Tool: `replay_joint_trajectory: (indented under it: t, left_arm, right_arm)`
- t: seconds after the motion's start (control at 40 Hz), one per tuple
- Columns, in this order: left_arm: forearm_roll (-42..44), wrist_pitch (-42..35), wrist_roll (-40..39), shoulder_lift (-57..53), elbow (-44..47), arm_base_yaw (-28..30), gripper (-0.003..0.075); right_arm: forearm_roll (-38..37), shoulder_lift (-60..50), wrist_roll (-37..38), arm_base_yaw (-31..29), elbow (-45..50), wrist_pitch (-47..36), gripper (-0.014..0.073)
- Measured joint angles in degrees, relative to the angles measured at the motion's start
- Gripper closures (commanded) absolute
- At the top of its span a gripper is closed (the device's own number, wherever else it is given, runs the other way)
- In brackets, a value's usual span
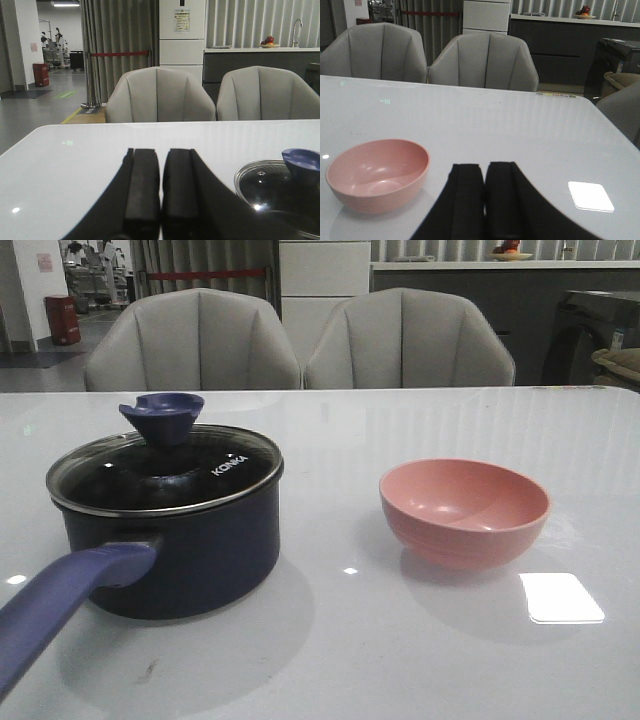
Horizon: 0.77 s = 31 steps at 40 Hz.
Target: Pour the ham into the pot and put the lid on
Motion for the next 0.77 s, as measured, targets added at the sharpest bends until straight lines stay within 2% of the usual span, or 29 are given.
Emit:
replay_joint_trajectory:
  t: [0.774]
  left_arm:
    - [0.0, 0.0, 0.0, 0.0, 0.0, 0.0, 0.0607]
  right_arm:
    - [-0.8, 0.0, 1.8, 0.0, 0.0, 0.0, 0.0441]
